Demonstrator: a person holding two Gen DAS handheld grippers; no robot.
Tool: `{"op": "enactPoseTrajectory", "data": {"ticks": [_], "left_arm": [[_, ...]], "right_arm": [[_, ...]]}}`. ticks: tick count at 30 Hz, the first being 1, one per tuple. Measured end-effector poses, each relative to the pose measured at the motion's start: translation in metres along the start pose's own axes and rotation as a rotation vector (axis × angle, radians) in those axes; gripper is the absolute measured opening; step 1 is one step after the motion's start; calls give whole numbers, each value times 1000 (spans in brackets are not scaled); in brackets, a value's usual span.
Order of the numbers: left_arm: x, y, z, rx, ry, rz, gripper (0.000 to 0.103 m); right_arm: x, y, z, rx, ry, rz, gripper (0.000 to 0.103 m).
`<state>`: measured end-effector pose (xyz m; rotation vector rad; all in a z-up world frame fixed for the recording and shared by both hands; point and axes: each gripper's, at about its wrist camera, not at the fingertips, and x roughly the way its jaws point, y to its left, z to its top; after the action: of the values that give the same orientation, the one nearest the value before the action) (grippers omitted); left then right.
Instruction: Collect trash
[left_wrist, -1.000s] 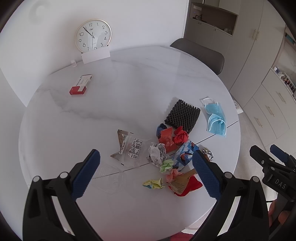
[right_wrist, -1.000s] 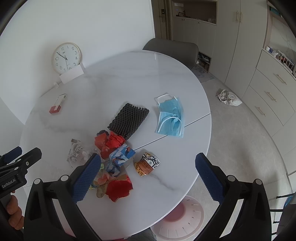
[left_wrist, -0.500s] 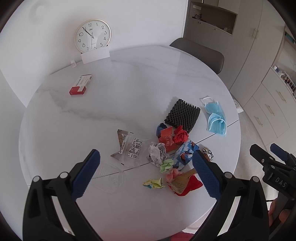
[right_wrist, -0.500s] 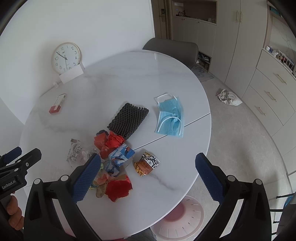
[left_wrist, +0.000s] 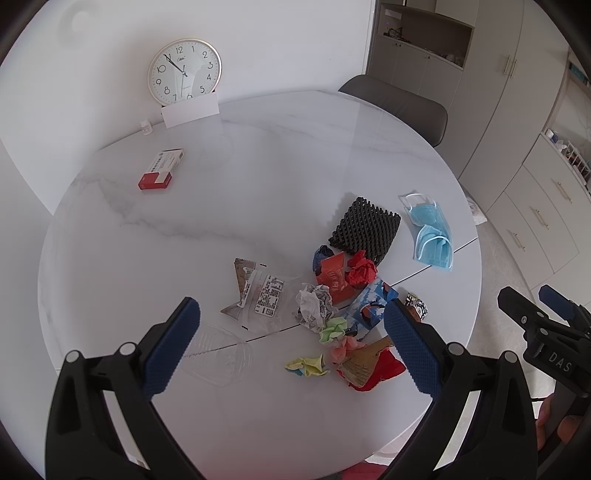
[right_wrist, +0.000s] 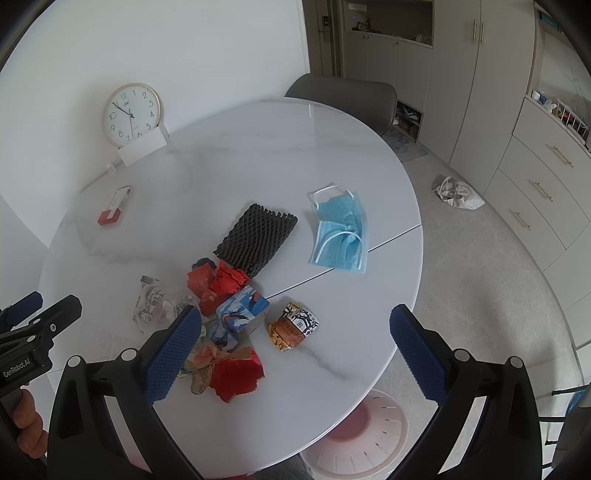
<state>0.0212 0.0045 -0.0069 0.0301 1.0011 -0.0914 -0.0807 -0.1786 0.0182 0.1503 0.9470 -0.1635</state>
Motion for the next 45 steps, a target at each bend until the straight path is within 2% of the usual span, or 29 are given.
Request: {"op": "enactPoseTrajectory", "data": {"ticks": [9,14,18,24,28,31,32,33,35,37,38,41,45], "left_arm": [[11,-2,9,29,17,-5,95],[27,-7,24,102,45,-34,95],[44,-16,41,183,60,-74,95],[80,-39,83,342,74,-153,95],[120,-59,109,483,96,-212,95],[151,-70,122,545,130,-251,95],[167,-74,127,561,155,-266,95],[183,-76,131,565,184,-275,95],[207,-77,136,549,231,-303,95],[232,-78,140,522,276,-330,94],[239,-78,140,514,292,-341,93],[262,-79,137,489,337,-364,86],[280,-86,130,485,359,-367,81]], "right_arm": [[16,-4,4,5,24,5,101],[43,-20,17,7,39,-6,101],[85,-44,32,21,65,-14,101],[163,-85,58,115,130,-9,101],[206,-100,69,173,171,-18,89],[227,-105,71,211,201,-47,87],[232,-105,72,224,213,-55,82],[235,-106,71,233,220,-55,77],[239,-107,70,252,229,-43,63],[241,-107,68,267,238,-42,56],[241,-107,67,273,241,-33,43],[238,-106,64,289,231,5,25],[227,-106,63,294,217,45,17]]}}
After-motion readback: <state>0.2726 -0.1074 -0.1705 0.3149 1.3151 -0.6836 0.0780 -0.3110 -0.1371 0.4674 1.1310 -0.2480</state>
